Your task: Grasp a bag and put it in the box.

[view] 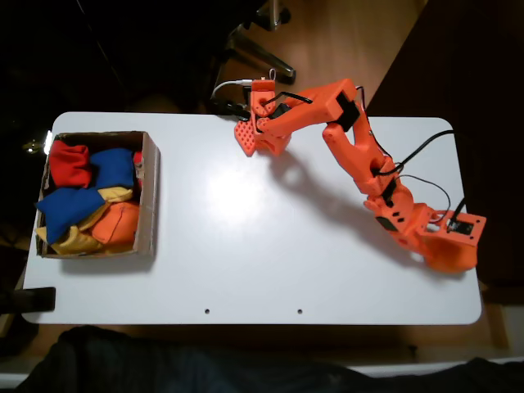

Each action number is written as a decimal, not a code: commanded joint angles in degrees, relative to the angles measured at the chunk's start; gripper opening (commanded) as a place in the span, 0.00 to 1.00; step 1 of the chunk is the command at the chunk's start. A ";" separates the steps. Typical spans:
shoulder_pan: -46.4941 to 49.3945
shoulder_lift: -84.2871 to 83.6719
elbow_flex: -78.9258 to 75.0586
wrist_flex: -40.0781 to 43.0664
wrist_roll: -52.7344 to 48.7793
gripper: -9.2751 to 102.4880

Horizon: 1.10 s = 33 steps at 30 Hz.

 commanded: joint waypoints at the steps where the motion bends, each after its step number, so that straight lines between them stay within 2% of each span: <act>1: 0.62 0.53 -2.64 -0.97 -0.26 0.58; 10: 0.53 0.44 -2.64 -2.20 -0.53 0.69; 33: 2.02 -3.43 -6.94 -3.60 -0.18 0.70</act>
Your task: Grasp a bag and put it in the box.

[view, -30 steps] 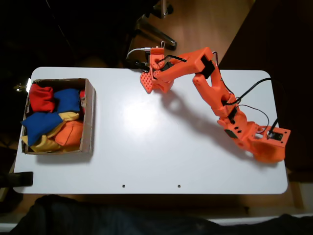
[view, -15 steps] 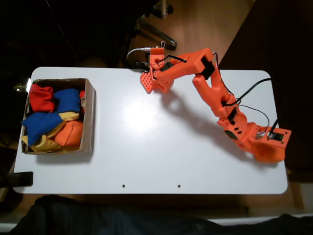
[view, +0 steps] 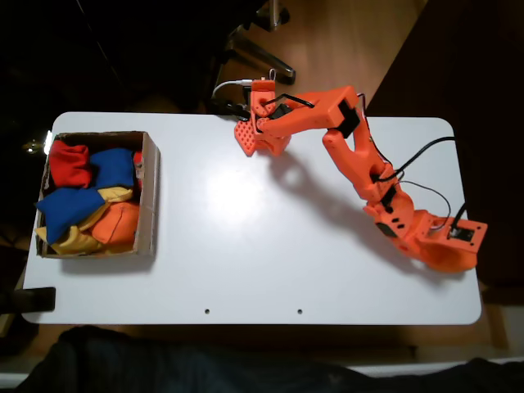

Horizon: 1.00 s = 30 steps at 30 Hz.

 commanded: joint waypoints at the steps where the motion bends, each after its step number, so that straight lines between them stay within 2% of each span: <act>1: 0.44 0.18 -2.99 -1.05 -0.09 0.70; 21: 0.44 -1.49 -4.22 -2.72 0.53 0.69; 30: 0.26 -1.93 -4.83 -2.72 1.05 0.58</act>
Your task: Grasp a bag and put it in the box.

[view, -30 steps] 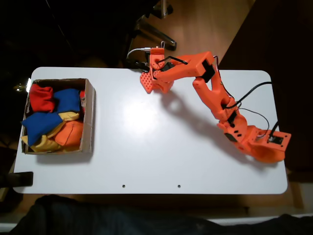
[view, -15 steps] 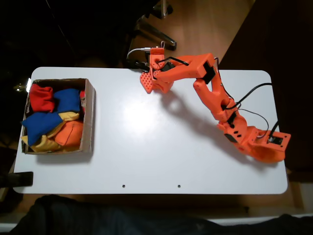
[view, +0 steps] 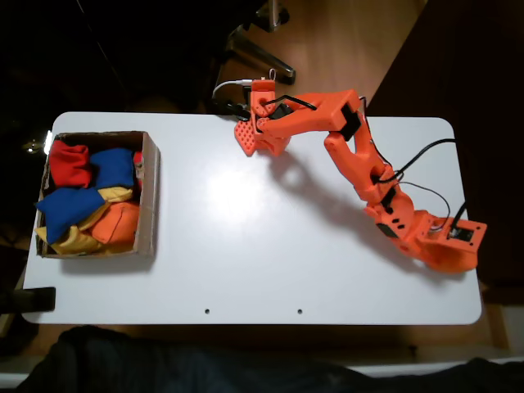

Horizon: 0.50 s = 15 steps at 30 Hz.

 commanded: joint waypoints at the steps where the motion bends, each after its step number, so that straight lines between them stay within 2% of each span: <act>1: 0.26 0.62 -3.08 -1.14 0.35 0.57; 4: 0.00 0.53 -3.52 -1.49 0.62 0.51; 15: -0.53 0.00 -4.22 -2.37 0.88 0.41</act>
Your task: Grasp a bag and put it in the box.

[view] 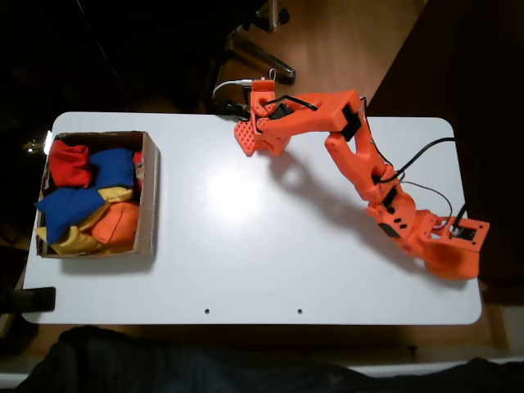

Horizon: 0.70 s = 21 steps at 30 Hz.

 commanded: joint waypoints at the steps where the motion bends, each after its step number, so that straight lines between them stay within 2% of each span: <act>1: -0.09 0.62 -2.81 -1.41 0.35 0.40; 11: -0.35 -0.18 -2.37 -3.08 0.35 0.33; 14: -0.44 -0.35 -2.20 -3.52 0.35 0.28; 21: -0.44 -0.62 -1.58 -5.01 0.26 0.25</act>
